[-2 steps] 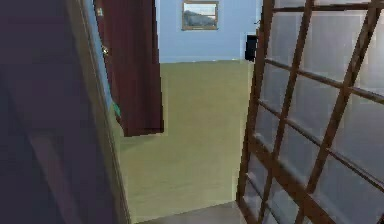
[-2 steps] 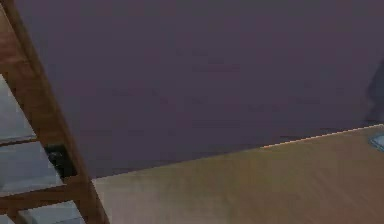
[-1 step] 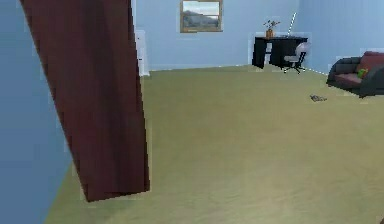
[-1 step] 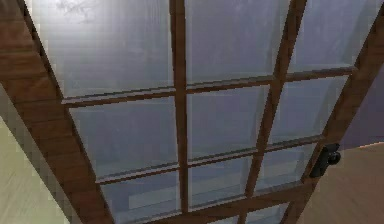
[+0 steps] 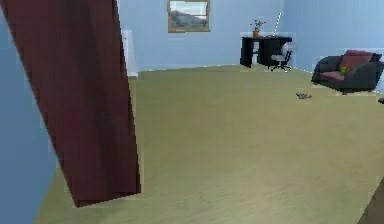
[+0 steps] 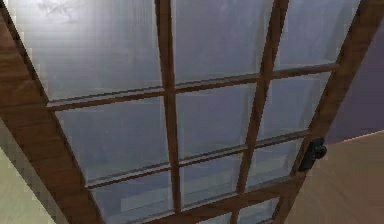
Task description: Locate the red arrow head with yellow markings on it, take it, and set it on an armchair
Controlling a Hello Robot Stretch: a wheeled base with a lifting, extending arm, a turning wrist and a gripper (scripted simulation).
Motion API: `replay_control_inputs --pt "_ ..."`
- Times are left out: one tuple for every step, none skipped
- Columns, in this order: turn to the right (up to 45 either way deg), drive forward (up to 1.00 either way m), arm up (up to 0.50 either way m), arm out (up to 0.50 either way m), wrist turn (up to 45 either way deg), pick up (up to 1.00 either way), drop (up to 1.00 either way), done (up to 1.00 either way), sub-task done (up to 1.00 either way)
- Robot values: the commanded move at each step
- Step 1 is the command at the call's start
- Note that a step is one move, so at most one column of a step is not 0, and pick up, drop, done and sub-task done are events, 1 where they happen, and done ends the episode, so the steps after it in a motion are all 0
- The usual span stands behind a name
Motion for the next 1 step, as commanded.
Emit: replay_control_inputs --pt "0.0 0.30 0.00 0.00 0.0 0.00 0.00 0.00 0.00"
